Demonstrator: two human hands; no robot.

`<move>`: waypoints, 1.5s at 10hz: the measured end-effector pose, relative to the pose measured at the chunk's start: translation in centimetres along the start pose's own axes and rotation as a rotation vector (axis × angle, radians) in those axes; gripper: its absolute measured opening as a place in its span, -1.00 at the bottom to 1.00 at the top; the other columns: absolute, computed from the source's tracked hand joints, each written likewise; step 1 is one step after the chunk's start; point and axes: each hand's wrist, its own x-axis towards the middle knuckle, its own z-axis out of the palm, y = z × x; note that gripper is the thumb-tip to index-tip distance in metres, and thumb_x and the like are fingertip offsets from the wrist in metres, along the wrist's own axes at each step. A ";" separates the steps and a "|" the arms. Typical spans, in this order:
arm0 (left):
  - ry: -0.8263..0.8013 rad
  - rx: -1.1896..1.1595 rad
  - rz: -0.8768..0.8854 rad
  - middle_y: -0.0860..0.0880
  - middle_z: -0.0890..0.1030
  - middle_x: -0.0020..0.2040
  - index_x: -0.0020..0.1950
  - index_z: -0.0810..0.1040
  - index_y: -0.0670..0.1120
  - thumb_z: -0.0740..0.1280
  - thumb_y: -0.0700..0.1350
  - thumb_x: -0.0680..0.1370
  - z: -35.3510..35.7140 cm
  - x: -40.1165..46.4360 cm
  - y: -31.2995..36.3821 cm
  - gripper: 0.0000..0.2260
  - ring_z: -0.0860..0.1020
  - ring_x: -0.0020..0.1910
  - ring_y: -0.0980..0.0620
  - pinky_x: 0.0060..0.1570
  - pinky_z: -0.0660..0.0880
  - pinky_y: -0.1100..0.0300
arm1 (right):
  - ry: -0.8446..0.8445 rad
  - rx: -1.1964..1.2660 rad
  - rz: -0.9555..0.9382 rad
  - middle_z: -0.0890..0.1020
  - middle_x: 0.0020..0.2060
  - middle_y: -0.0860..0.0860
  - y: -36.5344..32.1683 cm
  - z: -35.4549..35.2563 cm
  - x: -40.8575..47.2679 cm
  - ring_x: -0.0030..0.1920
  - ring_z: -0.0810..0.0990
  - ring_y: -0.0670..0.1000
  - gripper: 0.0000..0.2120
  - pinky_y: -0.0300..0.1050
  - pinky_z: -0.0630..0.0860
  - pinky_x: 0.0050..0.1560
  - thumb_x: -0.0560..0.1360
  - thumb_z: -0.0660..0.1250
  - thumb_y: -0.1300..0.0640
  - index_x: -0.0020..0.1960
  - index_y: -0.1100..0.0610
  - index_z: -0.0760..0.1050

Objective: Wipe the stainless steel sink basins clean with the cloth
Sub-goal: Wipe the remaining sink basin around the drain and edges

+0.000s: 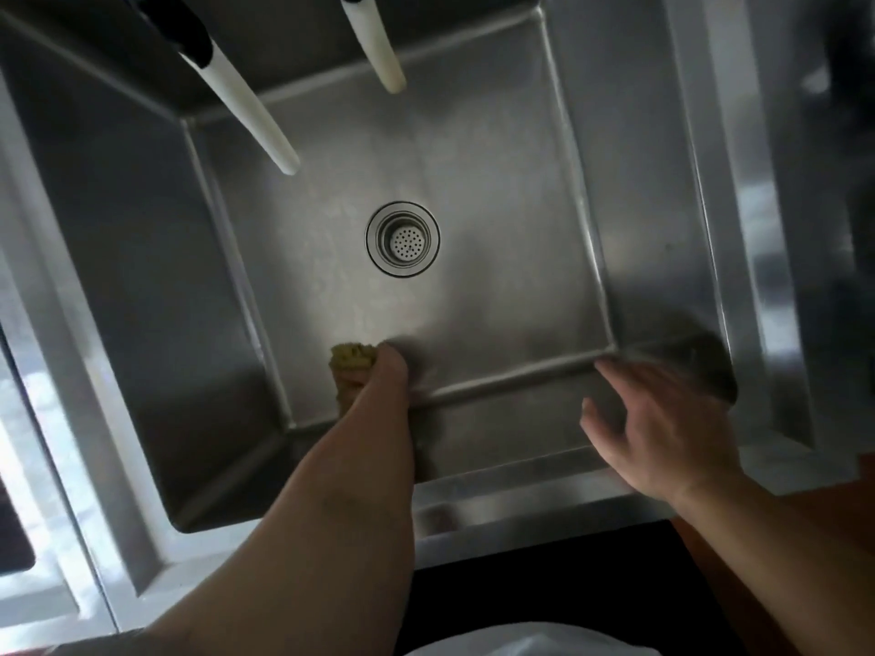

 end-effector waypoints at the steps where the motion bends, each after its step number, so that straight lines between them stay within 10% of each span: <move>1: -0.101 -0.066 0.003 -0.04 0.36 0.50 0.45 0.38 0.08 0.29 0.40 0.27 6.4 10.8 1.2 -0.20 0.38 0.43 -0.17 0.32 0.31 -0.35 | 0.017 0.018 -0.002 0.68 -0.03 0.09 0.0 0.1 0.1 0.03 0.64 0.15 -0.55 0.09 0.62 -0.15 0.42 0.29 -0.13 0.18 0.12 0.58; 3: 0.010 0.256 0.271 -0.17 -0.08 0.61 0.61 0.00 -0.03 0.16 0.12 0.54 2.3 -13.7 12.2 -0.31 -0.10 0.57 -0.27 0.49 -0.15 -0.24 | 0.067 0.015 -0.044 0.69 -0.04 0.09 0.2 0.3 0.1 0.00 0.66 0.14 -0.47 0.04 0.62 -0.14 0.41 0.18 -0.19 0.16 0.15 0.62; 5: 0.133 0.651 0.693 0.00 0.08 0.57 0.60 -0.09 0.13 0.21 0.00 0.60 3.8 -11.1 10.5 -0.34 0.12 0.47 -0.23 0.37 0.22 -0.18 | 0.080 0.029 -0.054 0.69 -0.06 0.08 0.1 0.3 0.2 -0.02 0.65 0.14 -0.52 0.06 0.62 -0.12 0.42 0.20 -0.15 0.11 0.15 0.62; 8: 0.191 -0.048 0.778 0.01 0.34 0.52 0.56 0.22 0.17 0.11 -0.29 0.52 1.9 -11.5 10.8 -0.35 0.34 0.46 -0.06 0.43 0.30 0.05 | -0.034 -0.024 -0.011 0.68 -0.05 0.03 0.1 -0.3 0.3 -0.02 0.64 0.09 -0.53 0.02 0.60 -0.11 0.42 0.19 -0.20 0.11 0.09 0.60; 9: 0.060 0.479 1.385 -0.09 0.31 0.54 0.55 0.29 0.02 0.11 -0.14 0.53 6.2 -12.4 11.2 -0.45 0.22 0.53 -0.18 0.49 0.18 -0.07 | -0.027 -0.016 -0.002 0.68 -0.05 0.01 0.2 -0.2 0.2 0.00 0.63 0.08 -0.55 0.06 0.58 0.00 0.42 0.21 -0.19 0.10 0.08 0.60; 10: -0.191 1.278 1.567 -0.02 0.09 0.61 0.59 0.13 0.10 0.21 -0.07 0.57 8.8 -12.5 10.5 -0.41 0.00 0.59 -0.11 0.53 -0.04 -0.08 | 0.032 -0.010 -0.019 0.69 -0.03 0.04 0.2 0.0 0.2 0.05 0.63 0.11 -0.55 0.18 0.49 0.20 0.40 0.24 -0.15 0.12 0.12 0.62; 11: -0.163 1.474 1.754 -0.07 0.00 0.63 0.59 0.09 0.17 0.21 0.19 0.56 9.9 -12.1 9.2 -0.38 -0.06 0.59 -0.21 0.50 -0.11 -0.24 | 0.054 0.017 -0.040 0.69 -0.03 0.04 0.3 -0.1 0.3 0.05 0.64 0.10 -0.56 0.17 0.51 0.18 0.41 0.25 -0.14 0.10 0.13 0.63; 15: 0.073 1.414 1.777 0.02 0.26 0.57 0.55 0.21 0.23 0.32 -0.08 0.54 0.9 -5.3 8.2 -0.39 0.23 0.53 -0.20 0.46 0.15 -0.21 | -0.008 -0.005 0.004 0.69 -0.15 0.02 0.3 0.1 0.3 -0.08 0.65 0.11 -0.57 0.12 0.54 0.09 0.42 0.25 -0.17 0.08 0.11 0.63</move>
